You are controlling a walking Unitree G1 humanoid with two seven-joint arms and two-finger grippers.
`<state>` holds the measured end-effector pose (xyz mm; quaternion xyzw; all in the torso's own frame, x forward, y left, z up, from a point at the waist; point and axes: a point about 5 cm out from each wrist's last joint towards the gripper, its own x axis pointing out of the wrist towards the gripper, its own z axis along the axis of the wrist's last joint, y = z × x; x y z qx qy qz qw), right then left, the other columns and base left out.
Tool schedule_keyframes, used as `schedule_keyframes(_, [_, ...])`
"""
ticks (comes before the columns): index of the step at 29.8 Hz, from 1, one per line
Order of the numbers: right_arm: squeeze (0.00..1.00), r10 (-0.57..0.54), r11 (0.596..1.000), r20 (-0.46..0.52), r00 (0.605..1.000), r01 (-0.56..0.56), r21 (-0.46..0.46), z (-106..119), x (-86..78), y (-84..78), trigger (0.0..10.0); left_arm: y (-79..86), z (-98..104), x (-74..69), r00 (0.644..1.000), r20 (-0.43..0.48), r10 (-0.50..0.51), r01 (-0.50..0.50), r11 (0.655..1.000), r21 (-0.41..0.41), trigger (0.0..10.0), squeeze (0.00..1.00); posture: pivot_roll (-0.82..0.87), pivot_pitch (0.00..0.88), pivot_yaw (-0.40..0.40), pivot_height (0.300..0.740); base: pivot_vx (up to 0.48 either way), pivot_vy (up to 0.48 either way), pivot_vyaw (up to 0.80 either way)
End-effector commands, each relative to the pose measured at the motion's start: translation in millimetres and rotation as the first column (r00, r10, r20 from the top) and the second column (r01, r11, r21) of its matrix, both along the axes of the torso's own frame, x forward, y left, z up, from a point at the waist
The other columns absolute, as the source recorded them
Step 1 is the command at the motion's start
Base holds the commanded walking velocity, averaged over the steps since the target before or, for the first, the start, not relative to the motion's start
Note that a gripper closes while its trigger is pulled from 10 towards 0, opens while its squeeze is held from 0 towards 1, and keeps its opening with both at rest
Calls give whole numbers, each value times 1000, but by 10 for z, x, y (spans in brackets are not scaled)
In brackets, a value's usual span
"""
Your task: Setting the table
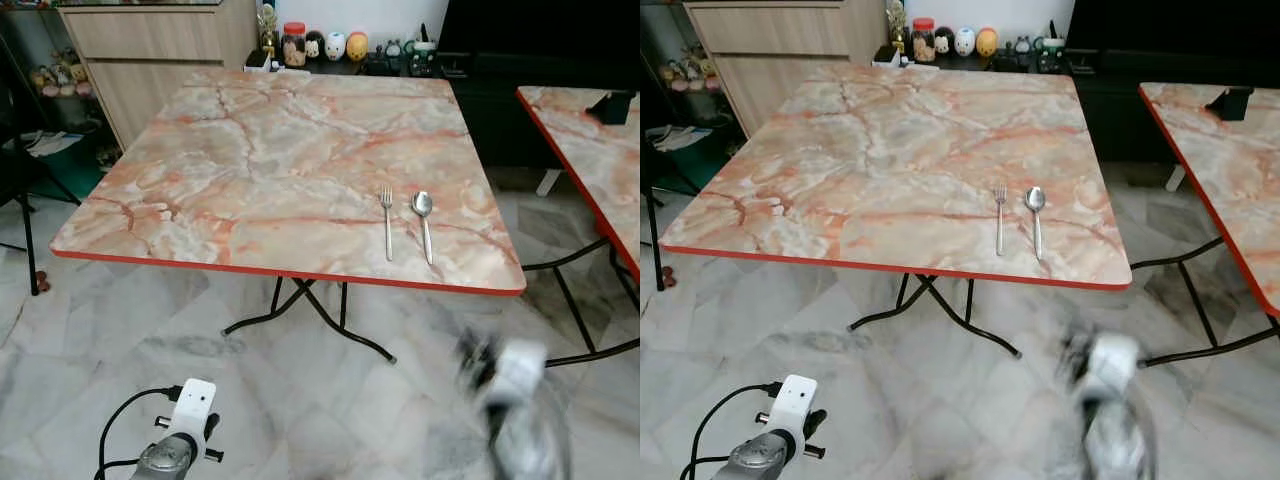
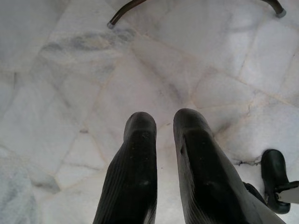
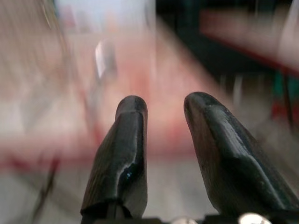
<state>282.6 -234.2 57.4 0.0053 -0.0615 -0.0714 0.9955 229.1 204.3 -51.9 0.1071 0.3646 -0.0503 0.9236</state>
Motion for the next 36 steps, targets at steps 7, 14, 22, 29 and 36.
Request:
schedule_keyframes(7, [0, 4, 1000, 45, 999, -5, 16, 75, -15, 104, 10000, -22, -32, -46, 1000, -2, 2, -2, 1000, 2, 10000, 0, 43, 0, -26, 740, 0, 0, 0])
schedule_keyframes(14, [0, 18, 999, 93, 996, -21, 32, 264, 151, 157, 10000, -9, -16, -23, 1000, 7, 27, -27, 1000, -7, 10000, 0, 42, 0, -22, 740, 0, 0, 0])
schedule_keyframes(22, [0, -3, 998, 92, 996, -3, 63, 318, 226, 223, 10000, 57, -10, -28, 998, 7, 62, -62, 998, 1, 10000, 0, 54, 0, -25, 740, 0, 0, 0])
schedule_keyframes(29, [0, -4, 997, 93, 996, -3, 73, 372, 263, 215, 10000, 71, -2, -22, 997, 15, 75, -75, 997, 3, 10000, 0, 50, 0, -23, 740, 0, 0, 0])
schedule_keyframes(36, [0, -27, 996, 128, 991, 16, 85, 460, 288, 158, 10000, 55, -13, -34, 997, 12, 75, -75, 997, 4, 10000, 0, 49, 0, -23, 740, 0, 34, -479])
